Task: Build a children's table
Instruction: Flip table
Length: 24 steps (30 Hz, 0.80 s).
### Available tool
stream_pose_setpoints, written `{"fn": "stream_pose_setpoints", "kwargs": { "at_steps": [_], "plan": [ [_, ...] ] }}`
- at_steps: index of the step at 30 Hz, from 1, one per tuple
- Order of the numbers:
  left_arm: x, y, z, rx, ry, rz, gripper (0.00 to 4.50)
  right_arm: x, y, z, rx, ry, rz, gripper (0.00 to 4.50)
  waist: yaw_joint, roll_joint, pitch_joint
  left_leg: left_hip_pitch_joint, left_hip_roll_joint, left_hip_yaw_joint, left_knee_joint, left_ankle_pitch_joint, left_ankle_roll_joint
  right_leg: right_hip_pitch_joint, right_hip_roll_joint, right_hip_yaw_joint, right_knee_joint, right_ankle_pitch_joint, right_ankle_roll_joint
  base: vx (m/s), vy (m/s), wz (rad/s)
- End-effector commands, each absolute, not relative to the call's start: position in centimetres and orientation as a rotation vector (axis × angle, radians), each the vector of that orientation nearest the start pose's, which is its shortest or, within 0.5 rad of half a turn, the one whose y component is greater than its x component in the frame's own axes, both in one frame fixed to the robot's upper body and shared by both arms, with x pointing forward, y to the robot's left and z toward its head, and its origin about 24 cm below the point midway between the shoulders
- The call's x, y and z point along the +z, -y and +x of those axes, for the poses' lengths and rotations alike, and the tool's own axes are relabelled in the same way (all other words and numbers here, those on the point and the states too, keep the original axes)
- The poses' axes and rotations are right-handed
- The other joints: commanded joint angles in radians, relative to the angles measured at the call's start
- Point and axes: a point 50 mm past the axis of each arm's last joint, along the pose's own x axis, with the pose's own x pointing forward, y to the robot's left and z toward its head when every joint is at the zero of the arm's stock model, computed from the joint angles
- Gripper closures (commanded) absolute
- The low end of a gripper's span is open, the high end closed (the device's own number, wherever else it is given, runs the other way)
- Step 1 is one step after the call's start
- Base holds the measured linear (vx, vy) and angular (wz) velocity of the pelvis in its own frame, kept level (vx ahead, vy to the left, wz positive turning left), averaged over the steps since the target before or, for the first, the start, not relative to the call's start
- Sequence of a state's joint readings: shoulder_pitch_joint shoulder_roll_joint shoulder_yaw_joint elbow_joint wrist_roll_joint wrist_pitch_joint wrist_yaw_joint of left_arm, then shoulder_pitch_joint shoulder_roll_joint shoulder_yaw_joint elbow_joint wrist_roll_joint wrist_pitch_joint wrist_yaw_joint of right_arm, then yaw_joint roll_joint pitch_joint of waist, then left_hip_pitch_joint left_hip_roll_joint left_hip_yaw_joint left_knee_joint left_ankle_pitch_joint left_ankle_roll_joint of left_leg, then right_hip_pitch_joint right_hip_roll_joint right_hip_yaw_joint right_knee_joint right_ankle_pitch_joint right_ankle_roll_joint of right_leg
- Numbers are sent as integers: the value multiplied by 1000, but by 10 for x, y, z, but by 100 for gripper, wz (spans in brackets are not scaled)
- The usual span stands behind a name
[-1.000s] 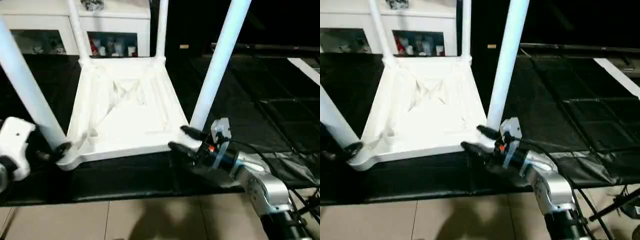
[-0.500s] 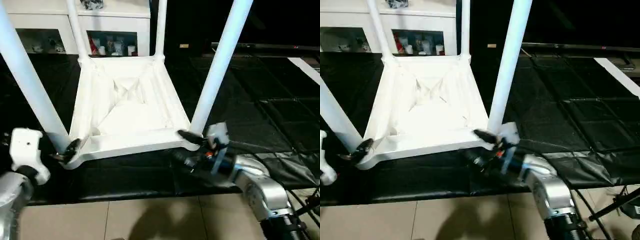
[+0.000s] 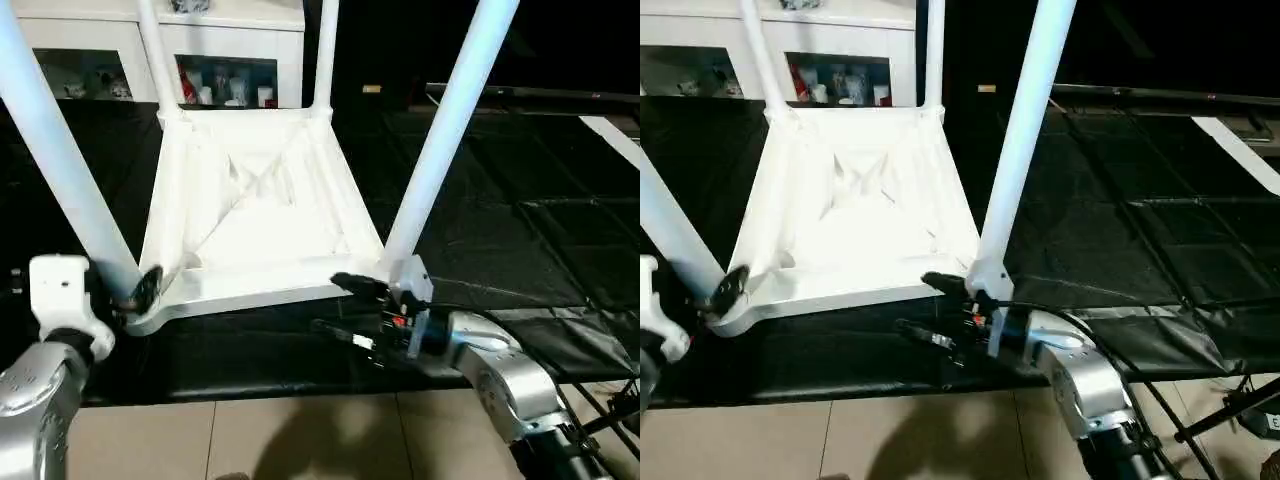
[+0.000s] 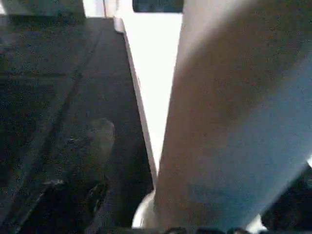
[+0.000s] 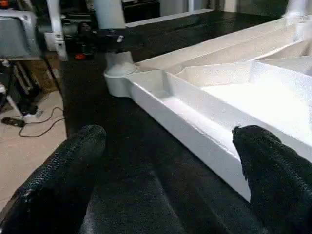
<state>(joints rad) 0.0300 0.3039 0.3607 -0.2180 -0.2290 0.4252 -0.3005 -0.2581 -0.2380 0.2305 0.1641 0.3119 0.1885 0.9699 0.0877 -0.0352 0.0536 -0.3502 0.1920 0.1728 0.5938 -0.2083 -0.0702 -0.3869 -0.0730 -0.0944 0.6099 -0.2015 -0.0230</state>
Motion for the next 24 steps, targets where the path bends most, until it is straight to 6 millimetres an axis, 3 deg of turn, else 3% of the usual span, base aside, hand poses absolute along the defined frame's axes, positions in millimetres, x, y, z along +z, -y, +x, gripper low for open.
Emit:
{"fn": "stream_pose_setpoints", "kwargs": {
  "at_steps": [1, 7, 8, 18, 24],
  "plan": [
    [74, -261, 235, 20, -154, 21, 60, 52, 92, 264, 1264, -159, 78, 0, 1, 25, -44, -1, 49, -22, -84, -211, 25, 41, -74, 65, -75, -156, -173, 0, 0, 0],
    [71, -261, 236, 71, -131, -4, 116, 56, 87, 261, 1343, -127, 78, 0, 2, 24, -44, 1, 51, -23, -85, -240, 23, 41, -76, 64, -80, -188, -166, 0, 0, 0],
    [71, -261, 236, 72, -131, -3, 126, 57, 87, 261, 1342, -124, 79, 0, 2, 28, -46, 1, 51, -23, -85, -240, 21, 41, -76, 64, -78, -184, -168, 0, 0, 0],
    [62, -252, 233, 67, -132, -72, 214, 53, 87, 262, 1320, -125, 86, 0, 3, 25, -51, 0, 52, -22, -82, -211, 18, 45, -76, 65, -71, -127, -186, 0, 0, 0],
    [63, -242, 236, 63, -102, -186, 229, 52, 85, 264, 1286, -121, 88, 0, 3, 24, -53, 0, 52, -20, -81, -202, 21, 46, -77, 65, -71, -121, -191, 0, 0, 0]
  ]
}}
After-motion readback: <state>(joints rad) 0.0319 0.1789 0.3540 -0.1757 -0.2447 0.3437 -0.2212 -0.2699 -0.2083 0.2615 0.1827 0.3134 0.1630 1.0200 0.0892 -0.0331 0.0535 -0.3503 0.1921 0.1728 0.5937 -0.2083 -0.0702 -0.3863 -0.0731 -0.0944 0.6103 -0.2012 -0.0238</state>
